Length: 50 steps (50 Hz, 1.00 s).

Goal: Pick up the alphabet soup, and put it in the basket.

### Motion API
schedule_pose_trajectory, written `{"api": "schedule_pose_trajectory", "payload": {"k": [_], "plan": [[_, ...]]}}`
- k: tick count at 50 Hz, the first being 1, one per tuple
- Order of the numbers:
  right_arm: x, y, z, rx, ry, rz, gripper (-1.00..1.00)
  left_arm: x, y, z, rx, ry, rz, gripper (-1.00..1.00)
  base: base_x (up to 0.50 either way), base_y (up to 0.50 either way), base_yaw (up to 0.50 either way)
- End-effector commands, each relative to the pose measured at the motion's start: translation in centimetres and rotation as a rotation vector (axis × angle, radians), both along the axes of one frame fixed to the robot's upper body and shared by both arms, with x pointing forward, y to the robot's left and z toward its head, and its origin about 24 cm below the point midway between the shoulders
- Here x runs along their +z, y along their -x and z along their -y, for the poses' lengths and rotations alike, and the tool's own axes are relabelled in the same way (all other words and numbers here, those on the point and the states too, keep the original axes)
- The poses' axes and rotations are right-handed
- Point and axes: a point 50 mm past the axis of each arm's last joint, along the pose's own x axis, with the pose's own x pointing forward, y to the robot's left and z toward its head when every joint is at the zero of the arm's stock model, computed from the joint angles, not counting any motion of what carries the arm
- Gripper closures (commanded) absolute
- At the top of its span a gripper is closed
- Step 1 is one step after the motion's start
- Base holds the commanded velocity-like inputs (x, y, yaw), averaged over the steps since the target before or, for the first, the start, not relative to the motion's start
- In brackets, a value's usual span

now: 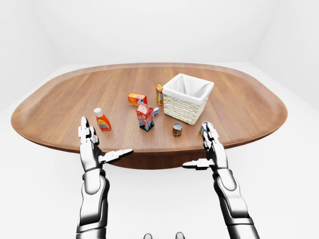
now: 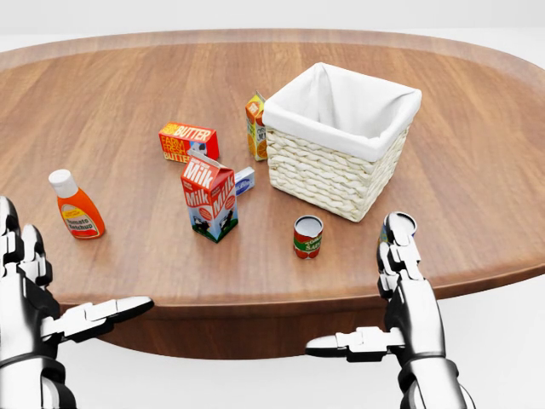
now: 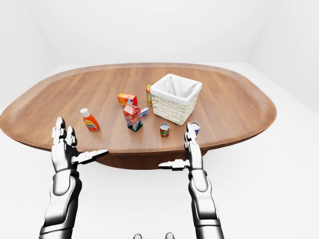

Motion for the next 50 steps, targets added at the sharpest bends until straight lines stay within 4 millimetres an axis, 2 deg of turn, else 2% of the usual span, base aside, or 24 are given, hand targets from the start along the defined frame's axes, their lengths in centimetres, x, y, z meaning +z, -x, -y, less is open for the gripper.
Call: {"api": "schedule_pose_trajectory", "payload": {"k": [1, 2, 3, 13, 25, 28, 50], "plan": [[0.0, 0.0, 0.0, 0.0, 0.003, -0.001, -1.0, 0.5, 0.2, -0.8, 0.051, 0.02, 0.026, -1.0, 0.0, 0.0, 0.0], [0.0, 0.0, 0.0, 0.0, 0.003, -0.001, -1.0, 0.5, 0.2, -0.8, 0.051, 0.02, 0.026, -1.0, 0.0, 0.0, 0.0], [0.0, 0.0, -0.1, 0.005, 0.002, 0.006, -1.0, 0.6, 0.3, -1.6, 0.095, 0.057, 0.036, -1.0, 0.0, 0.0, 0.0], [-0.1, -0.1, 0.1, -0.007, -0.002, 0.0, -1.0, 1.5, 1.1, -2.5, 0.166, 0.071, 0.082, -1.0, 0.0, 0.0, 0.0], [-0.2, -0.1, 0.2, -0.008, -0.004, 0.0, -1.0, 1.6, 1.3, -3.5, 0.217, 0.102, 0.091, -1.0, 0.0, 0.0, 0.0], [-0.1, -0.1, 0.2, -0.01, -0.005, -0.002, -1.0, 1.4, 1.3, -4.6, 0.263, 0.132, 0.087, -1.0, 0.0, 0.0, 0.0], [-0.1, -0.1, 0.2, -0.016, -0.007, -0.005, -1.0, 1.1, 1.6, -7.0, 0.363, 0.139, 0.07, -1.0, 0.0, 0.0, 0.0]]}}
